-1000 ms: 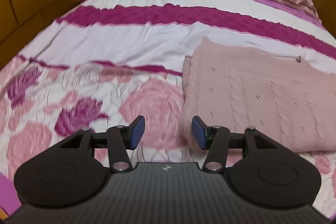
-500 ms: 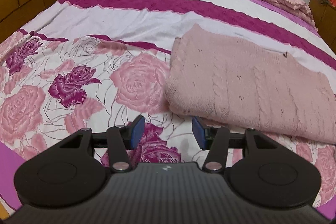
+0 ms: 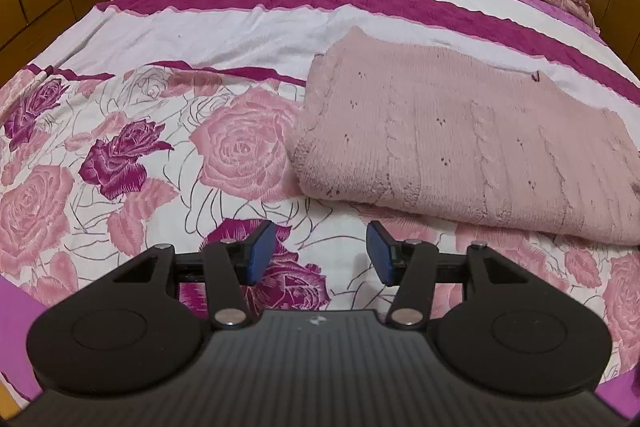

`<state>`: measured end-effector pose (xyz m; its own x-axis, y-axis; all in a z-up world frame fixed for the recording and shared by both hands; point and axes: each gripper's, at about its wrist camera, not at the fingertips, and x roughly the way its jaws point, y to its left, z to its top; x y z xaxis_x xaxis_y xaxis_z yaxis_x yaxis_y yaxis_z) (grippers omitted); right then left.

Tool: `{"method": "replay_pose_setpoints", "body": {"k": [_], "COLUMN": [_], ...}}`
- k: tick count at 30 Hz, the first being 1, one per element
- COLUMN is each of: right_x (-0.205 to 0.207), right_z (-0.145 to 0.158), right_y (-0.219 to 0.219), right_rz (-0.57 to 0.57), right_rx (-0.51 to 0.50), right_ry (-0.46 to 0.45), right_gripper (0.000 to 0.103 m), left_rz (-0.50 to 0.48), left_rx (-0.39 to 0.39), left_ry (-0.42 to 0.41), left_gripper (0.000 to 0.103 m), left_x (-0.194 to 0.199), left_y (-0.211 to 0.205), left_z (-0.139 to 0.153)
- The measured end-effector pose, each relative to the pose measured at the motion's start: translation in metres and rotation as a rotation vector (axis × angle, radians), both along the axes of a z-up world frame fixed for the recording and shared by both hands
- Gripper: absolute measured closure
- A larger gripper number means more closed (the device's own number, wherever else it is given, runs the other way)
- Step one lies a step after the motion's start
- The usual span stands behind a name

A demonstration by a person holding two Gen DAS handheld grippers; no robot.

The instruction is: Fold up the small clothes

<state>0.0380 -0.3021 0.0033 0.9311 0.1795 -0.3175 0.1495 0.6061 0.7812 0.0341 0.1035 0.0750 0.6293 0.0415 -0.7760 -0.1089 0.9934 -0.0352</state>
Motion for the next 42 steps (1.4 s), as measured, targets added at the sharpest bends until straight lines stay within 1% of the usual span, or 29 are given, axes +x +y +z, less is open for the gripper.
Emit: {"method": "replay_pose_setpoints", "body": {"k": [3, 4, 7, 8, 10, 11, 14, 15, 19, 22, 26, 30, 33, 35, 37, 40, 42], "right_x": [0.003, 0.004, 0.005, 0.006, 0.008, 0.008, 0.008, 0.009, 0.015, 0.018, 0.022, 0.026, 0.032, 0.039, 0.045, 0.054, 0.061], "right_z": [0.001, 0.001, 0.002, 0.003, 0.004, 0.007, 0.02, 0.024, 0.044, 0.056, 0.068, 0.079, 0.09, 0.098, 0.109, 0.127, 0.137], "right_y": [0.001, 0.003, 0.004, 0.002, 0.0, 0.0, 0.007, 0.01, 0.022, 0.032, 0.044, 0.055, 0.068, 0.076, 0.088, 0.115, 0.138], "right_rz": [-0.019, -0.027, -0.052, -0.06, -0.06, -0.058, -0.042, -0.034, -0.015, -0.003, 0.017, 0.026, 0.047, 0.076, 0.104, 0.148, 0.198], "right_rx": [-0.02, -0.036, -0.074, -0.075, -0.069, -0.082, -0.143, -0.15, -0.213, -0.263, -0.304, -0.364, -0.396, -0.38, -0.38, -0.431, -0.448], "right_ry": [0.002, 0.006, 0.022, 0.028, 0.028, 0.024, -0.004, -0.015, -0.038, -0.046, -0.047, -0.044, -0.041, -0.038, -0.046, -0.07, -0.079], "right_gripper": [0.035, 0.038, 0.057, 0.068, 0.071, 0.072, 0.072, 0.072, 0.072, 0.072, 0.072, 0.073, 0.073, 0.073, 0.073, 0.074, 0.074], "left_rz": [0.001, 0.001, -0.002, -0.003, -0.005, -0.006, 0.006, 0.013, 0.031, 0.038, 0.042, 0.032, 0.026, 0.027, 0.034, 0.046, 0.059], "left_rx": [0.002, 0.003, 0.008, 0.007, 0.004, 0.003, 0.009, 0.008, -0.009, -0.002, 0.003, 0.021, 0.034, 0.036, 0.035, 0.034, 0.036], "left_ry": [0.007, 0.005, -0.001, -0.002, -0.003, -0.003, -0.009, -0.011, -0.019, -0.029, -0.041, -0.054, -0.072, -0.082, -0.091, -0.1, -0.106], "left_gripper": [0.045, 0.045, 0.045, 0.045, 0.045, 0.045, 0.045, 0.045, 0.045, 0.045, 0.044, 0.044, 0.044, 0.044, 0.044, 0.044, 0.044], "left_x": [-0.001, -0.001, -0.003, -0.003, -0.003, -0.004, -0.005, -0.005, -0.005, -0.005, -0.003, -0.002, -0.002, -0.002, -0.003, -0.005, -0.007], "left_y": [0.0, 0.0, 0.0, 0.001, 0.002, 0.003, 0.006, 0.008, 0.016, 0.02, 0.027, 0.033, 0.04, 0.046, 0.054, 0.065, 0.073], "left_z": [-0.001, -0.001, 0.0, 0.0, 0.001, 0.002, 0.004, 0.004, 0.009, 0.013, 0.018, 0.023, 0.028, 0.031, 0.034, 0.037, 0.038]}}
